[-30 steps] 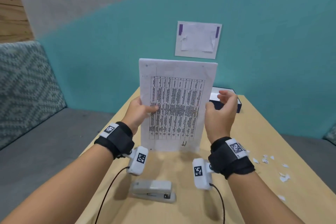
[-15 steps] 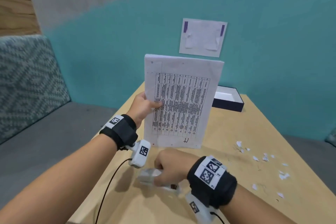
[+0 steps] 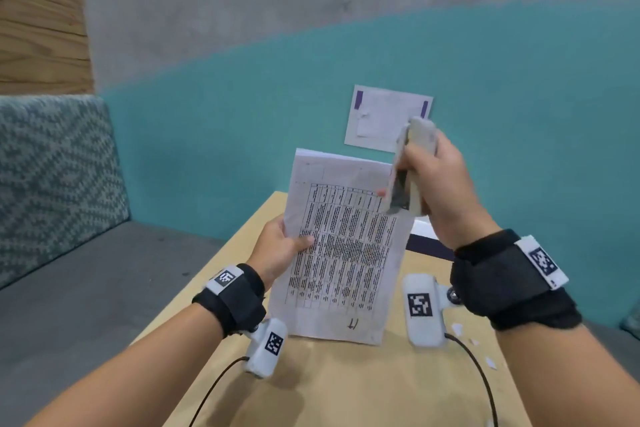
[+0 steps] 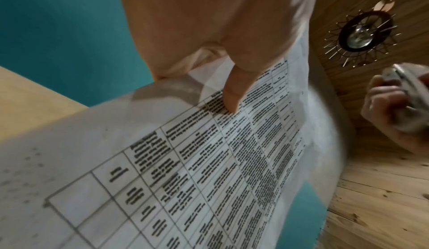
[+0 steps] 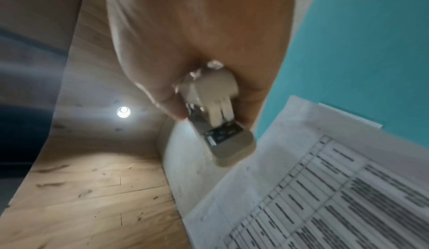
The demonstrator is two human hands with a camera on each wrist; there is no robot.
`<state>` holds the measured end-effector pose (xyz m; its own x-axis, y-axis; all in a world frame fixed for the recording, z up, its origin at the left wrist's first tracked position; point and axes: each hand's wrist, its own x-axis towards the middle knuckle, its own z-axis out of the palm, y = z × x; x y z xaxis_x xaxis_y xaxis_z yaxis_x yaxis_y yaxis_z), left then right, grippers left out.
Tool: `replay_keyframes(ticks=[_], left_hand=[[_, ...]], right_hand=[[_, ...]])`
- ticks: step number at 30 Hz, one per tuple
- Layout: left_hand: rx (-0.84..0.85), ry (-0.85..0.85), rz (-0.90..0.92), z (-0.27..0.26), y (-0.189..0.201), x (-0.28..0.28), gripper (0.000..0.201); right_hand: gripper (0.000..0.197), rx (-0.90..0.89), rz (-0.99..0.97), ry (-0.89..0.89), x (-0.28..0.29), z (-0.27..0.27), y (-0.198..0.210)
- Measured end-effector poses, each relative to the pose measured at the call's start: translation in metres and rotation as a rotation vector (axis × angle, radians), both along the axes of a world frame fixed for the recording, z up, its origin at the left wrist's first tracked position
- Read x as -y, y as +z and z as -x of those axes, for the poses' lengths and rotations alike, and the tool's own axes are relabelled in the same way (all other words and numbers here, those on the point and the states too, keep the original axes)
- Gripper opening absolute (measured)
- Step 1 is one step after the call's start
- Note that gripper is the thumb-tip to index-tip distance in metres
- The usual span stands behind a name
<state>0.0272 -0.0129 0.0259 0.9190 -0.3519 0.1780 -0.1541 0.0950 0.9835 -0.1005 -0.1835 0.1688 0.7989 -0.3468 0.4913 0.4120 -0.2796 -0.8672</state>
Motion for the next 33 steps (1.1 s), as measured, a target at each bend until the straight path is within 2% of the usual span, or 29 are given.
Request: replay_keyframes(ticks=[3,6,14,17,25,33], left_hand=[[0.007,0.017,0.0,0.002,0.003,0.004,0.038],[0.051,0.03,-0.012,0.006,0.006,0.008,0.038],[0.119,0.01,-0.017,0.015,0.013,0.011,0.035],[0.119,0.008,-0.031,0.018,0.016,0.013,0.035],[0.155,-0.017,-0.086,0.027,0.024,0.025,0.037],[0.239,-0.054,-0.193,0.046,0.034,0.041,0.04]], right_hand=[[0.02,0.249,-0.2,-0.066,0.004,-0.008,0.011],[0.024,0.433,-0.177,-0.194,0.009,-0.015,0.011],[0.029,0.547,-0.039,-0.325,0.025,-0.024,-0.007],[0.029,0.539,-0.005,-0.357,0.03,-0.026,-0.01],[0.025,0.301,0.024,-0.384,0.025,-0.035,0.0],[0.012,0.297,-0.132,-0.297,-0.003,-0.038,0.032]])
